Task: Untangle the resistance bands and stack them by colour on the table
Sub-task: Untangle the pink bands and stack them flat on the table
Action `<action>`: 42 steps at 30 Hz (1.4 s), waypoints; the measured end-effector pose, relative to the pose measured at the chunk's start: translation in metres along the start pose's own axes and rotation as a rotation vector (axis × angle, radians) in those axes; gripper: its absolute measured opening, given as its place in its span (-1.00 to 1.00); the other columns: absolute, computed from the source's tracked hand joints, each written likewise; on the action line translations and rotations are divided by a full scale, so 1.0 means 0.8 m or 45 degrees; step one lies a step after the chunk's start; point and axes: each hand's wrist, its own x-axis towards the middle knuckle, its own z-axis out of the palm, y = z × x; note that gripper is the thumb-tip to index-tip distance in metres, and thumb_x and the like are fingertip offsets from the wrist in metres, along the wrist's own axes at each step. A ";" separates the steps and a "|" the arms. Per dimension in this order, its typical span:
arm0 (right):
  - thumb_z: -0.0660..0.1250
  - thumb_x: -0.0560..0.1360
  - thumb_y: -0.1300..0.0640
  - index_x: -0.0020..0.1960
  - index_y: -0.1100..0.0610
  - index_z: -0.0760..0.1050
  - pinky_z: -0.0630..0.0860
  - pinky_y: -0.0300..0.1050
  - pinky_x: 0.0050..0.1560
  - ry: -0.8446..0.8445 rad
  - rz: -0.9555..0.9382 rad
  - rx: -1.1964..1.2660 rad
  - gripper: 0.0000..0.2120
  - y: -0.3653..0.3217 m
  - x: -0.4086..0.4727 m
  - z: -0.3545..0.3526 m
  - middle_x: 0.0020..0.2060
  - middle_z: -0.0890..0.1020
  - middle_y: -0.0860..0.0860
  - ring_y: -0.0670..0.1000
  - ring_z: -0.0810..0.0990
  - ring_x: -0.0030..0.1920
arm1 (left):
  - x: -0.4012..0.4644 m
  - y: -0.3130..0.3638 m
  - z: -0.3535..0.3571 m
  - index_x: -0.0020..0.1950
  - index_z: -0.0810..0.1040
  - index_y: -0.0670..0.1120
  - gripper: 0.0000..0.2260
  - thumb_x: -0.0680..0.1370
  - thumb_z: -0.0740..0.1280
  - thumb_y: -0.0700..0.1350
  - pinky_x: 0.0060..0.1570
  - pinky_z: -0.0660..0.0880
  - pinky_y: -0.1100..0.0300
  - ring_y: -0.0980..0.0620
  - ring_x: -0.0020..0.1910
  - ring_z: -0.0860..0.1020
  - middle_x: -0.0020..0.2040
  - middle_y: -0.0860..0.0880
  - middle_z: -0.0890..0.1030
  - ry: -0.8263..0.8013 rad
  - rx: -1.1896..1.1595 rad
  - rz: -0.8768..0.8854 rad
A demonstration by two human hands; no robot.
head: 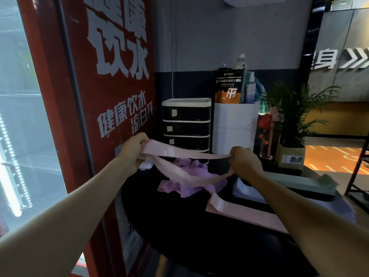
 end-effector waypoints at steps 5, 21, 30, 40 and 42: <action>0.18 0.43 0.36 0.06 0.23 0.53 0.55 0.03 -0.08 0.086 -0.183 0.257 -0.73 -0.024 0.000 -0.013 -0.08 0.63 0.23 0.22 0.58 -0.09 | 0.006 -0.018 -0.008 -0.38 0.42 -0.12 -0.78 0.44 0.33 -0.13 -0.22 0.33 0.14 0.04 -0.32 0.37 -0.31 -0.09 0.45 -0.259 1.175 0.175; 0.27 0.40 0.45 0.00 0.19 0.56 0.44 -0.49 -0.29 0.117 -0.468 0.636 -0.73 -0.054 -0.002 -0.042 -0.19 0.61 0.04 -0.18 0.50 -0.27 | -0.008 -0.042 0.087 -0.09 0.56 -0.08 -0.81 0.56 0.23 -0.34 -0.07 0.48 0.39 0.15 -0.13 0.54 -0.13 -0.01 0.60 -0.717 0.685 0.380; 0.27 0.36 0.49 -0.07 0.17 0.58 0.46 -0.46 -0.29 0.109 -0.532 0.667 -0.71 -0.051 -0.003 -0.046 -0.22 0.62 0.00 -0.20 0.53 -0.24 | -0.011 -0.039 0.089 0.05 0.53 0.00 -0.74 0.55 0.24 -0.35 0.13 0.49 0.18 0.03 0.12 0.55 0.09 -0.06 0.61 -0.834 0.659 0.340; 0.37 0.40 0.41 0.00 0.19 0.63 0.42 -0.53 -0.06 -0.129 -0.731 0.594 -0.77 -0.045 -0.013 -0.046 -0.05 0.63 -0.01 -0.26 0.52 -0.10 | -0.008 -0.031 0.094 0.02 0.60 -0.18 -0.89 0.53 0.32 -0.26 -0.38 0.47 0.39 0.18 -0.33 0.57 -0.21 -0.04 0.60 -0.603 0.512 0.243; 0.30 0.39 0.48 0.07 0.18 0.62 0.34 -0.58 0.07 -0.223 -0.818 0.467 -0.65 -0.042 -0.017 -0.049 0.12 0.56 0.01 -0.19 0.46 0.09 | -0.006 -0.025 0.093 0.08 0.58 -0.23 -0.84 0.51 0.34 -0.26 -0.40 0.47 0.42 0.24 -0.39 0.58 -0.21 -0.04 0.61 -0.577 0.452 0.243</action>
